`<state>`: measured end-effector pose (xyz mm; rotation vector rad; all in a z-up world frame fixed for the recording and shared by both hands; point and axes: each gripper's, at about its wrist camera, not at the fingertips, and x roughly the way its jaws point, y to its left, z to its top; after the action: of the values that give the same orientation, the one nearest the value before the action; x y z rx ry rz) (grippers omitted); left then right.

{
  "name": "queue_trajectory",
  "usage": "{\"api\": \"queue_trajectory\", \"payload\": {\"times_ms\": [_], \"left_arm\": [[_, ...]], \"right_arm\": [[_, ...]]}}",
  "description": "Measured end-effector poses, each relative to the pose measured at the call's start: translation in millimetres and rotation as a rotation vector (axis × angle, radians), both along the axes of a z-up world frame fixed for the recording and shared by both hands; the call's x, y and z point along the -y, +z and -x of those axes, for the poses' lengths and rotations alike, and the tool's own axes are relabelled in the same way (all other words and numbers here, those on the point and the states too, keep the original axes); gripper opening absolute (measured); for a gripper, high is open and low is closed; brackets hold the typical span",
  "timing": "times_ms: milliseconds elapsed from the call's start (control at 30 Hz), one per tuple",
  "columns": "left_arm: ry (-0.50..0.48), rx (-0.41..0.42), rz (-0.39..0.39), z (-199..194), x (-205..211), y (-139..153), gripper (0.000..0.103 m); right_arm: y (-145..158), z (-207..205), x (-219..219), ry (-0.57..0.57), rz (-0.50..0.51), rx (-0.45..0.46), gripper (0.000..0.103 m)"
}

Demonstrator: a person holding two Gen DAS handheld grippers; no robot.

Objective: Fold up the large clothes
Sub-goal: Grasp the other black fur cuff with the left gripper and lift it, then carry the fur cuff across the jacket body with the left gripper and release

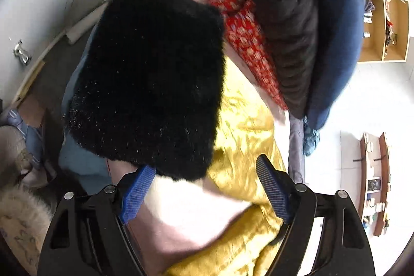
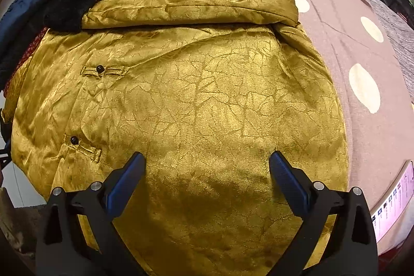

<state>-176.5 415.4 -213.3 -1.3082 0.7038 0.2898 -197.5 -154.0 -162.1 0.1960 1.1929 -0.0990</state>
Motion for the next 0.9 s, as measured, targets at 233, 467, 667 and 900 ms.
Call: {"api": "queue_trajectory", "payload": {"times_ms": [233, 467, 667, 900], "left_arm": [[0.024, -0.076, 0.071, 0, -3, -37, 0.053], [-0.033, -0.093, -0.127, -11, 7, 7, 0.026], [-0.169, -0.007, -0.575, -41, 61, 117, 0.020], [-0.424, 0.250, -0.752, -116, 172, 220, 0.019]], "right_arm": [[0, 2, 1, 0.000, 0.009, 0.002, 0.096], [1, 2, 2, 0.002, 0.005, 0.011, 0.096], [1, 4, 5, 0.001, -0.003, 0.018, 0.096], [3, 6, 8, 0.002, -0.015, 0.030, 0.096]]}}
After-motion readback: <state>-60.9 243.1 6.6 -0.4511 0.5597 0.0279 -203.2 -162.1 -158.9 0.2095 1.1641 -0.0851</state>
